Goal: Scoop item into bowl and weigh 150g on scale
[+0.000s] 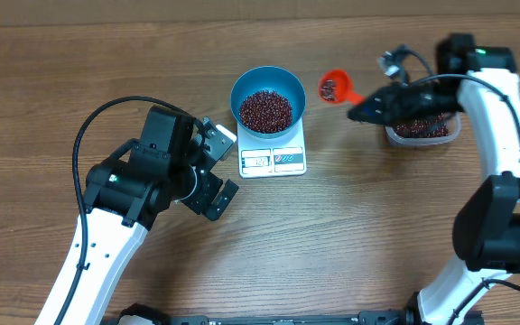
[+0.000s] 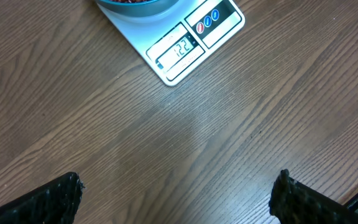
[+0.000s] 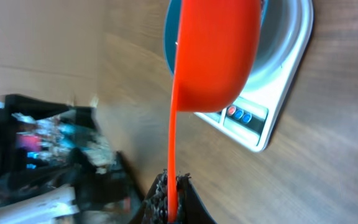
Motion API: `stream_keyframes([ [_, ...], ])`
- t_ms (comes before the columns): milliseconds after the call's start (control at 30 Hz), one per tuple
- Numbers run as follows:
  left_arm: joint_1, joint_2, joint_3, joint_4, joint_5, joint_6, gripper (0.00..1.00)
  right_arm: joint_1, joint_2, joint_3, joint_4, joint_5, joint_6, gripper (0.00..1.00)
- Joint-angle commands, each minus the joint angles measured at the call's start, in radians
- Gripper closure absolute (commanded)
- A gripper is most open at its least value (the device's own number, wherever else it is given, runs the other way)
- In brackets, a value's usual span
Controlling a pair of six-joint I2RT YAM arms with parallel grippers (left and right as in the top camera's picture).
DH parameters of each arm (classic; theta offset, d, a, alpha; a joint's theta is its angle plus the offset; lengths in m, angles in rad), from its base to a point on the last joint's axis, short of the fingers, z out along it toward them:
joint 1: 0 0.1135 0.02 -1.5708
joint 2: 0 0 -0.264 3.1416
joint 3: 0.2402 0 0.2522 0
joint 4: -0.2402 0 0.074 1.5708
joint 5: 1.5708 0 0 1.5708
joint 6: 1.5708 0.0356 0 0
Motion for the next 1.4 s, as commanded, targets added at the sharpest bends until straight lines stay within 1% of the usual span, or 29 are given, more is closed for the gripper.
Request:
stream_keyframes([
  [0, 0.004, 0.003, 0.021, 0.001, 0.001, 0.022, 0.0, 0.076, -0.038, 0.037, 0.058, 0.13, 0.133, 0.96],
  [100, 0.004, 0.003, 0.021, 0.001, 0.001, 0.022, 0.0, 0.163, -0.038, 0.037, 0.135, 0.21, 0.134, 0.96],
  [267, 0.004, 0.003, 0.021, 0.001, 0.001, 0.022, 0.0, 0.25, -0.038, 0.045, 0.201, 0.375, 0.158, 0.96],
  [633, 0.004, 0.003, 0.021, 0.001, 0.001, 0.022, 0.0, 0.418, -0.039, 0.183, 0.205, 0.797, 0.159, 0.96],
  [767, 0.004, 0.003, 0.021, 0.001, 0.001, 0.022, 0.0, 0.456, -0.039, 0.206, 0.204, 0.916, 0.158, 0.96],
  [867, 0.004, 0.003, 0.021, 0.001, 0.001, 0.022, 0.0, 0.47, -0.039, 0.209, 0.204, 0.947, 0.158, 0.96],
  [1367, 0.004, 0.003, 0.021, 0.001, 0.001, 0.022, 0.0, 0.47, -0.039, 0.209, 0.204, 0.946, 0.158, 0.96],
])
